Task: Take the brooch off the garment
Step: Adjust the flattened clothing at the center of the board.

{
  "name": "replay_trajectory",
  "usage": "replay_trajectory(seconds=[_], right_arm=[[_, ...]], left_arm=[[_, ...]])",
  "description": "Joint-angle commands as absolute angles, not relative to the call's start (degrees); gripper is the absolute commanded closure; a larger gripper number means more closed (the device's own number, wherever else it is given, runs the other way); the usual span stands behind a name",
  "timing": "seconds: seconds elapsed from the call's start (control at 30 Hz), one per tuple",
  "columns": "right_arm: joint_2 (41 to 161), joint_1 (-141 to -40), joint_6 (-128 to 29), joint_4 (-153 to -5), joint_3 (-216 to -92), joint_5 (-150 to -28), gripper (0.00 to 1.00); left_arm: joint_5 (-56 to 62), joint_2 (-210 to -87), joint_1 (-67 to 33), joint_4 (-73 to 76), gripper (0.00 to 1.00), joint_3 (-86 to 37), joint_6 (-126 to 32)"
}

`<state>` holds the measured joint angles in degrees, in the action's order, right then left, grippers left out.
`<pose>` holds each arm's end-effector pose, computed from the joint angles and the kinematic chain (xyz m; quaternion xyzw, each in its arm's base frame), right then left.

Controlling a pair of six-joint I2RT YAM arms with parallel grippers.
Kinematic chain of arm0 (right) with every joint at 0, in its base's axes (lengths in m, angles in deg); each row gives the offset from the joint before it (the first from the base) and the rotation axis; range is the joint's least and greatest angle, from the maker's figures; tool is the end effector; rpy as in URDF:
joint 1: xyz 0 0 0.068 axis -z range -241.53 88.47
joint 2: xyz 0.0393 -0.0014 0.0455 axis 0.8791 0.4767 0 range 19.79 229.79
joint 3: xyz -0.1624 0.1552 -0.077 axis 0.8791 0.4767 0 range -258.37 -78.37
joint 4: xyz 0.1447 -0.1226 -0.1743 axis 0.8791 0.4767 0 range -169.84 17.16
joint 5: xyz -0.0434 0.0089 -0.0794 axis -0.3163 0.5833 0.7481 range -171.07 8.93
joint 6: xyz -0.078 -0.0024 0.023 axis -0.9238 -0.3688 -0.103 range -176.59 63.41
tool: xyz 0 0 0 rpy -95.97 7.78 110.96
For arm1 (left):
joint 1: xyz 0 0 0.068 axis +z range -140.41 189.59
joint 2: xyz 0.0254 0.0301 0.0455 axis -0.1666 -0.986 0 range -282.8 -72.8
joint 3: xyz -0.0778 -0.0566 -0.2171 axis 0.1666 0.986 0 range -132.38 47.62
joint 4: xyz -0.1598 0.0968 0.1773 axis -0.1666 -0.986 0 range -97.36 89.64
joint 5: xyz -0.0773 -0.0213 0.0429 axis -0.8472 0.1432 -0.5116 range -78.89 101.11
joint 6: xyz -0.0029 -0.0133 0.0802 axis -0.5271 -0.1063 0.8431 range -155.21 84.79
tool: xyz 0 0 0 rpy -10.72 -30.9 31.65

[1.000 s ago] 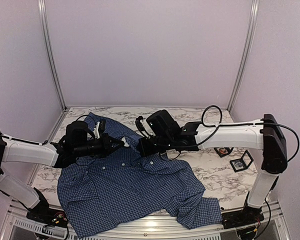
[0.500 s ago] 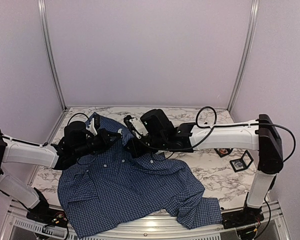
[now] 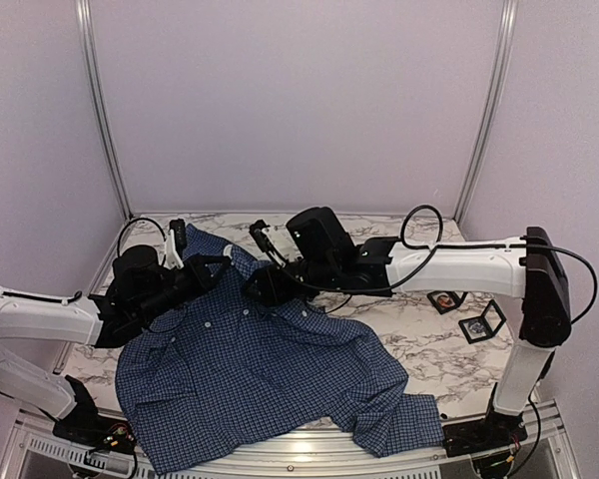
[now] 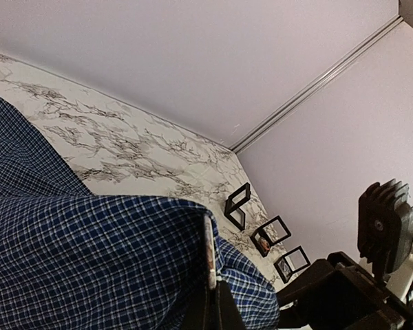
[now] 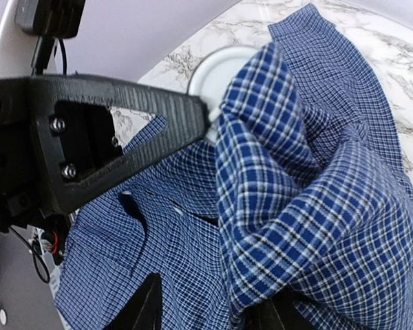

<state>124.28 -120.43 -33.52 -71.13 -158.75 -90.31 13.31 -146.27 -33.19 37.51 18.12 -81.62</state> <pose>0.2186 0.3842 0.2120 -0.3058 0.8209 0.3662 0.3136 0.2325 -0.2113 0.1920 -0.0364 0.7428 -0.4591 0.4859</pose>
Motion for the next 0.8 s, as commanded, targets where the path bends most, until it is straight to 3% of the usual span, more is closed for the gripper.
replay_trajectory(seconds=[0.0,0.4,0.77], right_arm=[[121.1,-118.5,-35.3,-70.0,-162.1,-92.3,0.52],[135.4,-115.7,-37.3,-63.8,-176.8,-95.8,0.36],[145.7,-115.8,-35.8,-59.4,-185.4,-95.6,0.38]], left_arm=[[15.6,-143.1,-33.8,32.3,1.00,20.6,-79.9],[11.3,-140.6,-35.0,24.7,1.00,25.4,-81.8],[11.7,-140.9,-35.9,22.5,1.00,28.2,-85.5]])
